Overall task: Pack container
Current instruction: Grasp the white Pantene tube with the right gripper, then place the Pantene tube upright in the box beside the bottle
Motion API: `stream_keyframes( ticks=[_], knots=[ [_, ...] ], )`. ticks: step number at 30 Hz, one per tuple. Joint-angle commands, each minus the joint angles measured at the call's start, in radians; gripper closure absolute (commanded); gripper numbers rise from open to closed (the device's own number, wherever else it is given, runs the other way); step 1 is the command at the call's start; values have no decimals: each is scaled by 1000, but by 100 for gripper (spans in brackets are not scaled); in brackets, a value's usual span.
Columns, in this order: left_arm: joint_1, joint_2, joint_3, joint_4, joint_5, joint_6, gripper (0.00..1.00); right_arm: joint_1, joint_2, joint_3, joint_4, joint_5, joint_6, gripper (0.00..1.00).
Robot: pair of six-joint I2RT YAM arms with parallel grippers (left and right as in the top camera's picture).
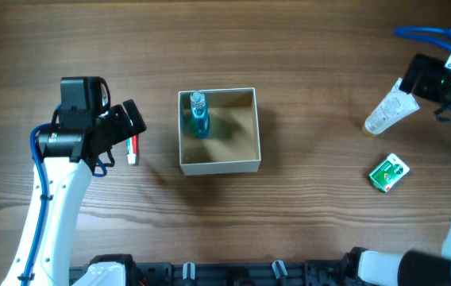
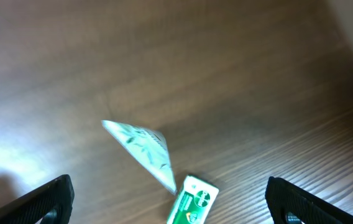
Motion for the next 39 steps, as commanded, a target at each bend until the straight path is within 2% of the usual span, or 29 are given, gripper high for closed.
stream_keyframes(
  ticks=[1,4,7,11,12,14,18,22,26,30,34,39],
  knots=[
    [5,0,18,6,-18,16,0,-16,115,-30,-4,-96,-120,0],
    [5,0,18,6,-18,16,0,-15,204,-32,-3,-134,-125,1],
    [5,0,18,6,-18,16,0,-15,265,-32,4,-171,-125,11],
    [5,0,18,6,-18,15,0,-15,284,-32,5,-185,-125,66],
    [5,0,18,6,-18,15,0,-15,283,-32,4,-184,-125,83],
    [5,0,18,6,-18,15,0,-15,280,-32,0,-185,-122,96],
    [5,0,18,6,-18,16,0,-8,254,-26,-23,-208,-95,96],
    [5,0,18,5,-18,16,0,70,118,24,-31,-262,-86,96],
    [5,0,18,5,-18,16,0,244,-50,71,-21,-261,-43,96],
    [5,0,18,5,-18,16,0,509,-146,77,13,-209,74,96],
    [5,0,18,5,-18,16,0,748,-104,76,36,-132,185,96],
    [5,0,18,5,-18,16,0,853,48,76,76,-107,301,96]
  ],
)
